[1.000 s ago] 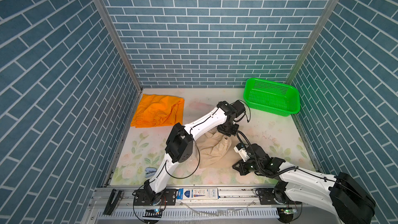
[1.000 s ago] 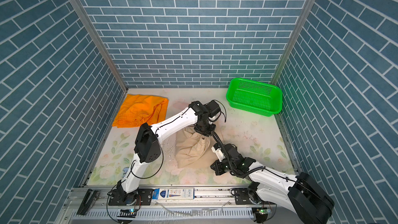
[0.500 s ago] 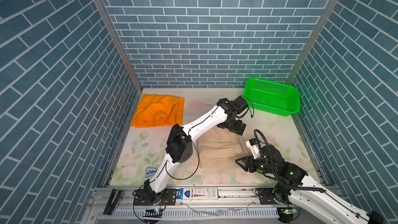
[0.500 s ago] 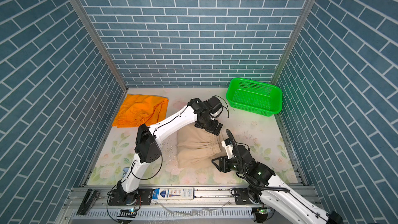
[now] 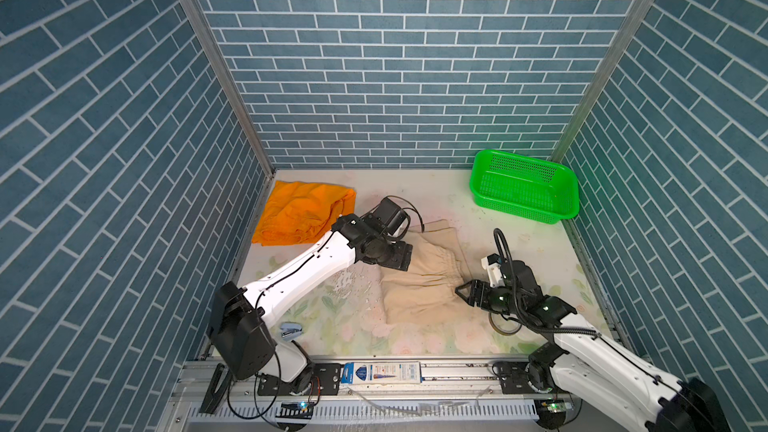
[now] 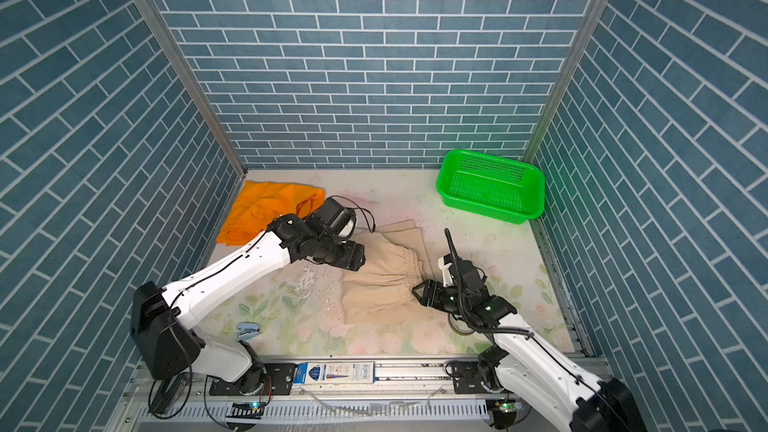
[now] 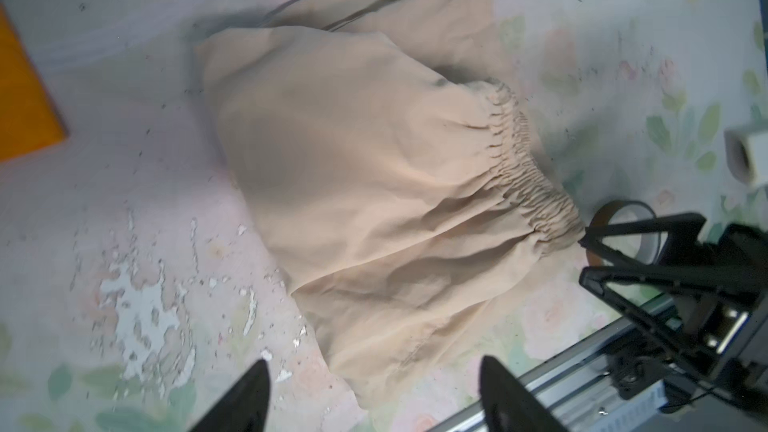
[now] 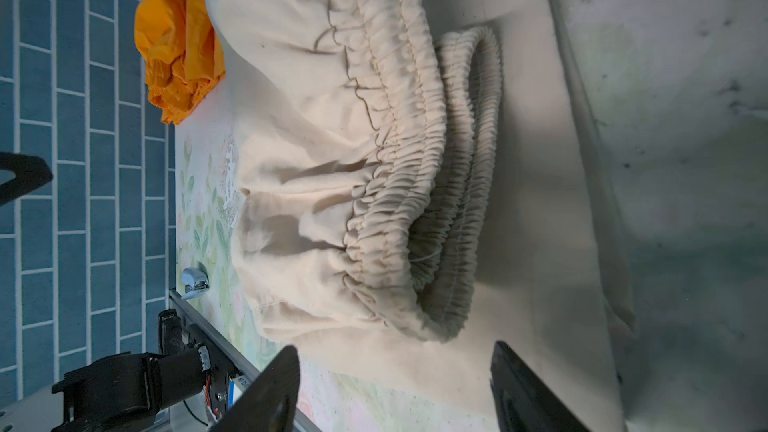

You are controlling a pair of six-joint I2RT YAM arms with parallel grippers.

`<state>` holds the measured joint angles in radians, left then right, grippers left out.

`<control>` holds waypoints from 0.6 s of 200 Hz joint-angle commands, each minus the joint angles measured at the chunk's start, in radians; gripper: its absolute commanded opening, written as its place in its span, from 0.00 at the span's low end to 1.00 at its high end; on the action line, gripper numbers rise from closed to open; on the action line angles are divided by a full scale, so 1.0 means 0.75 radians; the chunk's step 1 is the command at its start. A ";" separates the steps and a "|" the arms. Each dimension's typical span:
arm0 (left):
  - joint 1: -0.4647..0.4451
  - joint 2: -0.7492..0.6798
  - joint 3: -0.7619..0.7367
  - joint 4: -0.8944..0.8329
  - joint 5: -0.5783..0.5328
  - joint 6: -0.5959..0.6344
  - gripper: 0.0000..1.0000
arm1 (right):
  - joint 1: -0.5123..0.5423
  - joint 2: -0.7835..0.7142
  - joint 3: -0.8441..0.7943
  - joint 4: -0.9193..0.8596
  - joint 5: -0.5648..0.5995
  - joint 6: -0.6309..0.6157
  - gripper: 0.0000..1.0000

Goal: Fold and stack the shorts

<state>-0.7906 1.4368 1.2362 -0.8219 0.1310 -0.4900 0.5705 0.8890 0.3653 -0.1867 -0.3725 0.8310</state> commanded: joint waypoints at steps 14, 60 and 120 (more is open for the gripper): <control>-0.196 -0.106 -0.213 0.350 -0.013 -0.092 0.09 | -0.030 0.201 0.108 0.033 -0.071 -0.062 0.74; -0.435 -0.075 -0.388 0.719 -0.036 -0.149 0.00 | -0.055 0.265 0.120 0.015 -0.047 -0.059 0.74; -0.538 0.217 -0.379 0.923 0.005 -0.160 0.00 | -0.092 0.394 0.083 0.286 -0.138 -0.019 0.71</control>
<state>-1.1687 1.5452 0.9508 -0.2272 0.1284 -0.5961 0.5087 1.1584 0.4328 -0.0711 -0.4385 0.8066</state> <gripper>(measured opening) 0.043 0.732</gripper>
